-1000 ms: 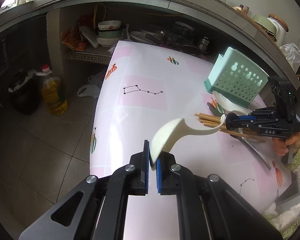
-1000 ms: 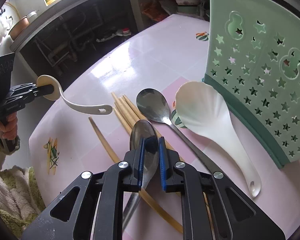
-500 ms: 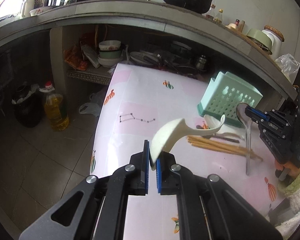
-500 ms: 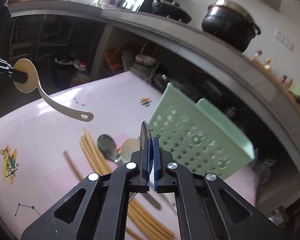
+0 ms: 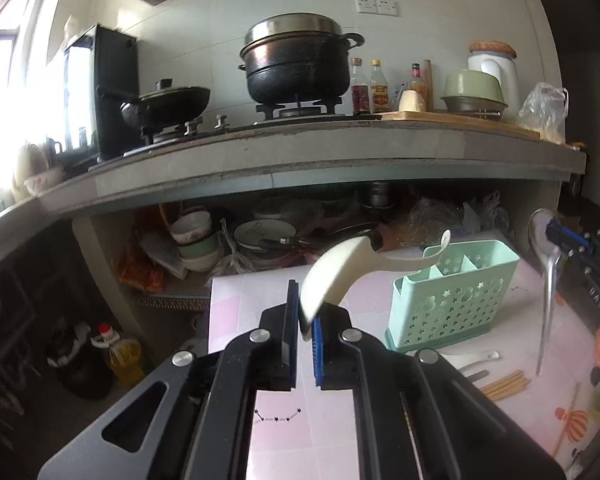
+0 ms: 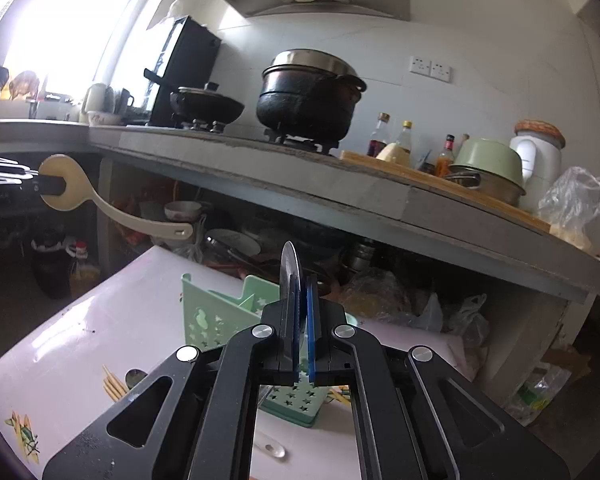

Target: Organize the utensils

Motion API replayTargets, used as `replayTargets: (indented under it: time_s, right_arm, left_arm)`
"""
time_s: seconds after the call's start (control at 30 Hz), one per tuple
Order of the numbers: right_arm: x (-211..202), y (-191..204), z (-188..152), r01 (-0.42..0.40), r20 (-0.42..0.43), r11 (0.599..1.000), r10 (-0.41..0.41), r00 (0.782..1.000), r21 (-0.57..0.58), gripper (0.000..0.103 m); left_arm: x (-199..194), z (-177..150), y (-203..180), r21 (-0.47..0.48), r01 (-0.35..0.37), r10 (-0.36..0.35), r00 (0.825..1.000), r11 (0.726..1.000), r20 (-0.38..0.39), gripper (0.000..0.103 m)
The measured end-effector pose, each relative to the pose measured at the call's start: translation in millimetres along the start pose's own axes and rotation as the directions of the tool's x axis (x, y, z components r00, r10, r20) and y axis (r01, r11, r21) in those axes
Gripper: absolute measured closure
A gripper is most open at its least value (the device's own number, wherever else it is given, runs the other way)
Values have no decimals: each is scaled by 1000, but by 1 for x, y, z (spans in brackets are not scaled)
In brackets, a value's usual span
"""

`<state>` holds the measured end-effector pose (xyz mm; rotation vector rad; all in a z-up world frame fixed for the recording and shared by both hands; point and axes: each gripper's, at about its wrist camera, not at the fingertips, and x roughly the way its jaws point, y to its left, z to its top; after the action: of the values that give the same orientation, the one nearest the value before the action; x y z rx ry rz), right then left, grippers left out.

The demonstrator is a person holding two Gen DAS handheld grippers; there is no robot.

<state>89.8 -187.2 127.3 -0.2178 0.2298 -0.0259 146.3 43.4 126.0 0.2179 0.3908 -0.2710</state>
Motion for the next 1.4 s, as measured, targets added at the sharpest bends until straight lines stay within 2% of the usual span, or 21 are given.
replayTargets:
  time_s: [0.13,0.23,0.33,0.43,0.53,0.63,0.67,0.73,0.8,0.9,1.0,1.1,1.13,1.23,1.27,1.3,1.4]
  right_arm:
    - [-8,-24,6,16,26,997,-18,1000,74,102]
    - [-12,-36,5,14,43,993,-20,999,120,102]
    - [-10,-44,3,4,56,989,-13,998,150,102]
    - [-9,-45,-1,-1,64,986,-10,998,165,102]
    - [-5,-50,-4,-3,72,983,-10,997,183,102]
    - [-3,-56,-6,-4,81,979,-13,997,204,102]
    - [-2,-58,-7,-4,84,977,-14,996,211,102]
    - [-1,-61,-8,-6,88,974,-15,996,226,102]
    - [-2,-65,-9,-6,94,971,-17,995,240,102]
    - [-3,-71,-10,-6,97,967,-19,995,254,102]
    - [-4,-77,-11,-2,94,964,-24,995,265,102]
    - [-7,-85,-12,-11,90,957,-16,996,289,102]
    - [-8,-88,-11,-13,90,955,-14,996,296,102]
    - [-14,-96,-9,-27,95,947,-3,995,321,102]
    - [-15,-98,-8,-27,94,945,-4,996,325,102]
    - [-17,-100,-7,-28,95,944,-4,995,329,102]
    - [-23,-104,-3,-27,98,942,-6,995,336,102]
  left_arm:
    - [24,24,-24,182,-48,56,998,982,-39,98]
    - [43,35,-41,334,-84,117,990,939,-79,98]
    - [60,43,-55,476,-110,172,981,873,-89,98]
    - [72,50,-69,584,-87,179,979,807,-101,98]
    - [83,54,-89,692,-52,180,977,720,-114,98]
    - [97,51,-110,787,-21,210,968,616,-139,98]
    - [103,52,-116,806,-7,216,965,592,-151,98]
    - [116,53,-126,828,30,229,955,560,-189,97]
    - [126,53,-135,839,65,229,948,540,-221,97]
    - [139,57,-148,828,115,211,939,549,-271,95]
    - [150,58,-158,803,157,185,931,575,-315,95]
    - [157,59,-164,783,156,172,932,602,-318,94]
    - [158,60,-164,768,167,158,931,618,-330,94]
    - [158,65,-161,708,184,117,928,682,-353,70]
    - [157,67,-159,692,174,108,933,700,-344,54]
    - [154,69,-157,680,161,100,940,715,-327,42]
    - [143,74,-147,645,129,75,957,754,-279,32]
